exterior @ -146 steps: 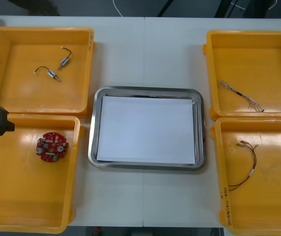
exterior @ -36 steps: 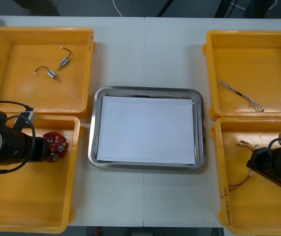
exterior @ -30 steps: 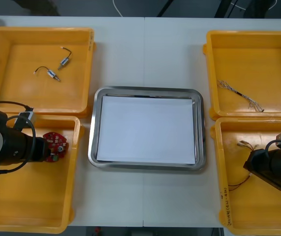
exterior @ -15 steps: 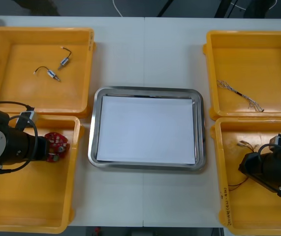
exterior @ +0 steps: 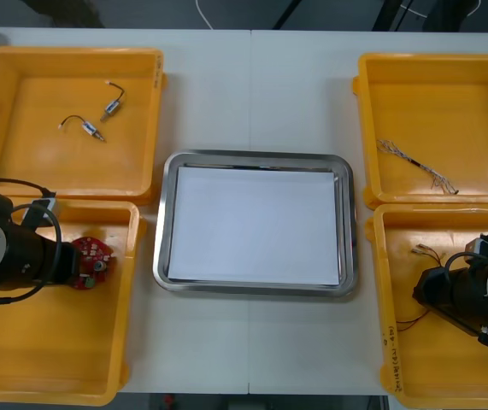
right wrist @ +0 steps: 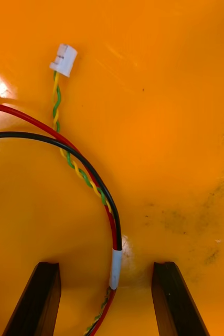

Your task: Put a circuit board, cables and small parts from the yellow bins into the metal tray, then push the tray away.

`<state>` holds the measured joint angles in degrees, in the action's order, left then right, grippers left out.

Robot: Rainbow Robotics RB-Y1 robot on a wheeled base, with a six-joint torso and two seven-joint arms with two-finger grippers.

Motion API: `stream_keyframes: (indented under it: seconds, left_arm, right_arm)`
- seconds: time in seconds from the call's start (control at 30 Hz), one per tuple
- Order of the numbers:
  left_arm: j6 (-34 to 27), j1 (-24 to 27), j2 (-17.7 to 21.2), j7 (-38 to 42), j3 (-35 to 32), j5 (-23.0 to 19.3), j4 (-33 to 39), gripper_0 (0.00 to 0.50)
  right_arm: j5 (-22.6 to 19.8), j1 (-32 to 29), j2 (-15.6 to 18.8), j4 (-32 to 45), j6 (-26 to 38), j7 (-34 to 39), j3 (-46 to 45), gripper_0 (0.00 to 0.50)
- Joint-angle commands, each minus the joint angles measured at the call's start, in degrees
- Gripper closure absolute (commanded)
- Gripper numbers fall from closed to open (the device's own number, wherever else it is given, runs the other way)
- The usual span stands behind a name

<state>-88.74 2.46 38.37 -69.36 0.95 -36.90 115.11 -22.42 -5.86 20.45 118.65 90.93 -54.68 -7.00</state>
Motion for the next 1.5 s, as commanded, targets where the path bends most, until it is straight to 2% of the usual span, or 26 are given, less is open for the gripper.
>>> stream_keyframes:
  seconds: [0.03,0.07,0.17,0.4,0.57,0.8,1.03,1.1,1.27,1.3,1.33,1.5]
  left_arm:
    - [-3.99,1.40,-0.84,-6.05,-4.38,-0.89,3.45,0.500]
    - [-5.30,1.76,-0.84,-6.05,-5.34,-1.16,3.98,0.500]
    - [-7.94,2.02,-0.84,-5.88,-7.19,-1.60,5.56,0.500]
    - [-14.09,2.55,-0.84,-5.35,-10.44,-3.09,11.01,0.500]
    - [-20.33,5.10,-0.93,-4.21,-11.06,-4.15,14.17,0.500]
    - [-21.26,10.46,-1.01,-2.63,-8.95,-6.08,17.43,0.499]
    - [-21.26,15.38,-0.93,1.06,-1.92,-6.70,18.13,0.498]
    - [-21.26,17.05,-0.93,3.35,0.72,-6.87,18.13,0.500]
    - [-21.26,21.53,-0.93,9.33,7.84,-6.70,18.13,0.498]
    - [-21.26,21.53,-0.93,9.33,7.84,-6.70,18.13,0.498]
    - [-21.26,23.20,-0.93,11.79,10.56,-6.52,18.13,0.497]
    - [-21.26,25.93,-1.63,16.89,16.10,-6.34,18.13,0.498]
  right_arm:
    - [0.62,-2.41,-0.59,0.44,-0.84,2.56,1.55,0.277]
    - [0.54,-2.58,-0.59,0.44,-1.19,2.56,1.64,0.384]
    - [0.45,-2.93,-0.59,0.35,-1.72,2.39,1.64,0.496]
    - [0.62,-2.93,-0.59,0.44,-1.98,2.39,1.37,0.500]
    - [0.01,-2.93,-0.06,2.02,-1.01,1.51,-0.38,0.500]
    - [-0.69,-2.41,1.43,8.88,6.19,0.37,-3.28,0.500]
    - [-2.10,-0.82,4.16,17.23,16.65,-0.42,-5.66,0.500]
    - [-4.12,-0.21,4.95,18.81,19.07,-0.78,-6.89,0.500]
    - [-11.33,1.72,6.71,21.09,19.07,-2.01,-11.81,0.500]
    - [-11.33,1.72,6.71,21.09,19.07,-2.01,-11.81,0.500]
    - [-14.32,2.43,7.67,21.71,19.07,-2.62,-13.57,0.500]
    - [-20.03,3.48,11.37,22.94,19.07,-6.49,-16.38,0.500]
